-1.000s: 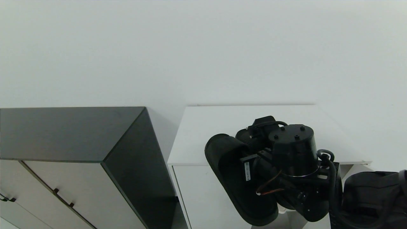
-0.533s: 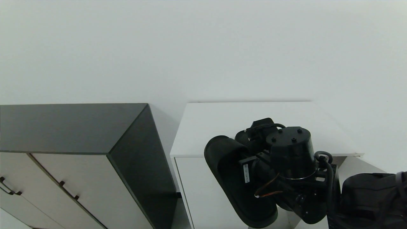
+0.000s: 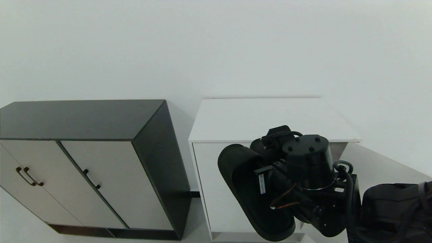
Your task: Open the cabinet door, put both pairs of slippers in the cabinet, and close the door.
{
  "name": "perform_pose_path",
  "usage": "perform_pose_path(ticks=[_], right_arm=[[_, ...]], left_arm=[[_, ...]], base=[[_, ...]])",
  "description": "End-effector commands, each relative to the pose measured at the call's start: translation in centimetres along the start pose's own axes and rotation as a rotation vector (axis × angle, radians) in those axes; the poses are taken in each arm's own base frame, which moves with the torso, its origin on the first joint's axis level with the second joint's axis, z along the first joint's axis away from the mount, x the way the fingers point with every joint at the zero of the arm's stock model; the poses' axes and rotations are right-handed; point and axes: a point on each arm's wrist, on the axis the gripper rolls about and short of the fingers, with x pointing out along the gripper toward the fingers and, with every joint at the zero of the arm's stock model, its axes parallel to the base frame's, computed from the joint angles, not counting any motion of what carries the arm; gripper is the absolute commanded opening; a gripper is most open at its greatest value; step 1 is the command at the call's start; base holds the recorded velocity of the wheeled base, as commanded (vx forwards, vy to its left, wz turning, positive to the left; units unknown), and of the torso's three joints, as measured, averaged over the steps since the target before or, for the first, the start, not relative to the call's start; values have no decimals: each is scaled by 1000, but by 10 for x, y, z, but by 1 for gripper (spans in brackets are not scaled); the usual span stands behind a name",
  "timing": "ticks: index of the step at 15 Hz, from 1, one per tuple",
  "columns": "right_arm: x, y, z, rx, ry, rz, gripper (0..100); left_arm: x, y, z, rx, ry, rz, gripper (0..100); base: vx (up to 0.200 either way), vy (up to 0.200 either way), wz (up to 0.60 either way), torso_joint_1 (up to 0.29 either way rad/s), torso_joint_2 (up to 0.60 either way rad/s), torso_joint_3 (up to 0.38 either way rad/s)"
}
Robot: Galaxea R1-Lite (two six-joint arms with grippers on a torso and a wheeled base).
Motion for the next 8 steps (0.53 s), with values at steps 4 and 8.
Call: perform_pose_path(ticks=[4,8], right_arm=[[1,0,-2,-2,6,1,0],[1,1,-2,-4,8,-1,0]], left_arm=[[0,0,0,0,0,3,0],[0,0,0,0,0,3,0]], base=[[-100,0,0,0,0,4],[0,0,0,0,0,0]])
